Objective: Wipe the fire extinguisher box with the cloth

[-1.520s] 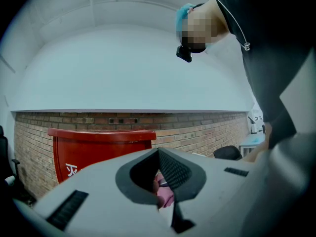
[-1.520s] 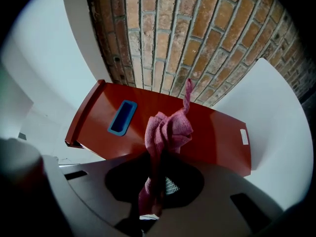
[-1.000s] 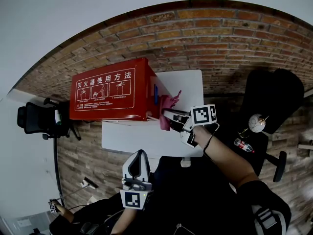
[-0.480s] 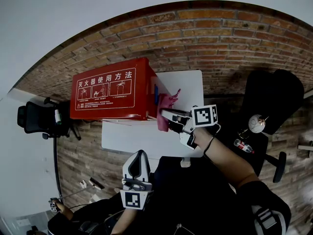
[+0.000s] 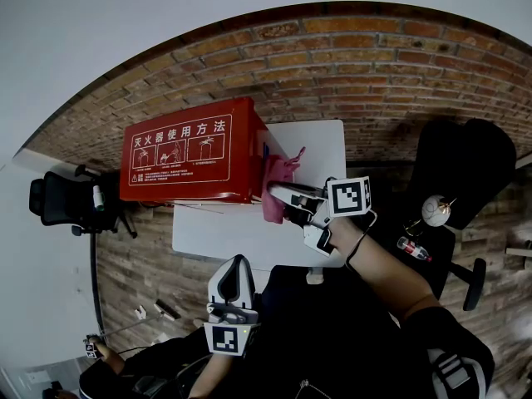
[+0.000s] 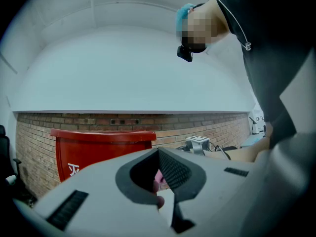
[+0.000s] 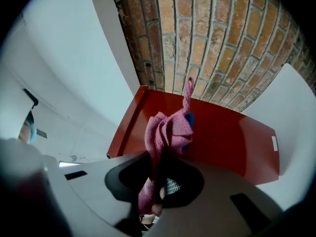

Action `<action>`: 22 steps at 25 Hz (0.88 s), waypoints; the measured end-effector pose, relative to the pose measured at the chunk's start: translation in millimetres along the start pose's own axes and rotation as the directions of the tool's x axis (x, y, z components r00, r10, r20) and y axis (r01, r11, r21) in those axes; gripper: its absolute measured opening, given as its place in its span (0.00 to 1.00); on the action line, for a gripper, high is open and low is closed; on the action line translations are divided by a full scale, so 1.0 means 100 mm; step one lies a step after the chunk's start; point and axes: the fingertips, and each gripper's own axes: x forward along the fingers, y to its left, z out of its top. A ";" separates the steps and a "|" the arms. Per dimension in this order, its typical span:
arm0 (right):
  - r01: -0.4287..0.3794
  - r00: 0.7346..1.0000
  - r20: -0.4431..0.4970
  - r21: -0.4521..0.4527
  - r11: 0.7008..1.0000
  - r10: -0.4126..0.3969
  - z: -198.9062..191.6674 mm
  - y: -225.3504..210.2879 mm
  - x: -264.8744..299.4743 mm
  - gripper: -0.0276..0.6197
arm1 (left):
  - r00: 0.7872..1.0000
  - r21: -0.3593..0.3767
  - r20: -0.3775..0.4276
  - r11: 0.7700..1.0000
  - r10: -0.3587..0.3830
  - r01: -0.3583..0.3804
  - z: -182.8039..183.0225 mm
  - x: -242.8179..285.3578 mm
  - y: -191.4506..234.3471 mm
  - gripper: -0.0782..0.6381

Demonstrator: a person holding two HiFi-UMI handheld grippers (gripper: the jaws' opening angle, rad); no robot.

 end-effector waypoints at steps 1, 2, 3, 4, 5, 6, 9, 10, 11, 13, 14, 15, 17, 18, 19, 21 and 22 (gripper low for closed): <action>0.000 1.000 0.000 0.000 1.000 0.000 0.01 0.02 0.00 0.15 | 1.000 0.000 0.003 1.000 0.000 0.000 0.01 0.00 0.00 0.16; -0.006 1.000 0.001 -0.002 1.000 0.006 0.02 0.06 0.01 0.15 | 1.000 0.000 0.006 1.000 0.000 0.000 0.01 0.00 0.00 0.16; -0.023 1.000 0.002 -0.007 1.000 0.023 0.03 0.11 0.02 0.15 | 1.000 0.001 0.008 1.000 -0.001 0.001 0.01 0.00 0.00 0.16; -0.041 0.999 0.003 -0.013 0.999 0.041 0.05 0.17 0.03 0.15 | 1.000 0.002 0.008 1.000 -0.003 0.003 0.01 0.00 -0.01 0.16; -0.053 0.999 0.005 -0.017 0.998 0.053 0.06 0.21 0.04 0.15 | 1.000 0.003 0.008 1.000 -0.004 0.004 0.01 0.00 -0.01 0.16; -0.063 0.998 0.006 -0.019 0.998 0.063 0.07 0.25 0.04 0.15 | 1.000 0.003 0.006 1.000 -0.004 0.004 0.01 0.00 -0.01 0.16; -0.076 0.997 0.006 -0.020 0.997 0.076 0.09 0.34 0.06 0.15 | 1.000 0.002 0.002 1.000 -0.001 0.001 0.00 -0.01 0.00 0.16; -0.079 0.997 0.006 -0.018 0.997 0.079 0.10 0.35 0.06 0.15 | 1.000 0.003 0.003 1.000 -0.001 0.001 0.00 -0.01 0.00 0.16; -0.083 0.996 0.006 -0.017 0.996 0.084 0.11 0.37 0.07 0.15 | 1.000 0.003 0.004 1.000 -0.001 0.001 0.01 -0.01 0.01 0.16; -0.094 0.996 0.006 -0.016 0.995 0.094 0.12 0.41 0.07 0.15 | 1.000 0.002 0.004 1.000 0.000 0.000 0.01 -0.01 0.01 0.16; -0.098 0.995 0.007 -0.015 0.995 0.098 0.13 0.43 0.08 0.15 | 1.000 0.002 0.005 1.000 0.001 -0.001 0.01 -0.01 0.01 0.16; -0.101 0.995 0.007 -0.012 0.995 0.101 0.13 0.45 0.08 0.15 | 1.000 0.002 0.005 1.000 0.000 0.000 0.01 -0.01 0.01 0.16; -0.107 0.994 0.008 -0.007 0.994 0.107 0.14 0.48 0.08 0.15 | 1.000 0.004 0.006 1.000 0.000 0.000 0.01 -0.02 0.01 0.16; -0.110 0.994 0.008 -0.005 0.994 0.110 0.14 0.50 0.08 0.15 | 1.000 0.006 0.008 1.000 0.000 0.000 0.02 -0.02 0.01 0.16; -0.114 0.993 0.008 -0.003 0.993 0.114 0.14 0.52 0.08 0.15 | 1.000 0.007 0.011 1.000 0.000 0.000 0.03 -0.01 0.01 0.16; -0.126 0.992 0.010 0.002 0.992 0.126 0.15 0.56 0.09 0.15 | 1.000 0.009 0.015 1.000 0.000 0.000 0.05 -0.02 0.01 0.16; -0.133 0.991 0.011 0.005 0.991 0.133 0.15 0.58 0.09 0.15 | 1.000 0.010 0.015 1.000 0.000 0.000 0.05 -0.02 0.01 0.16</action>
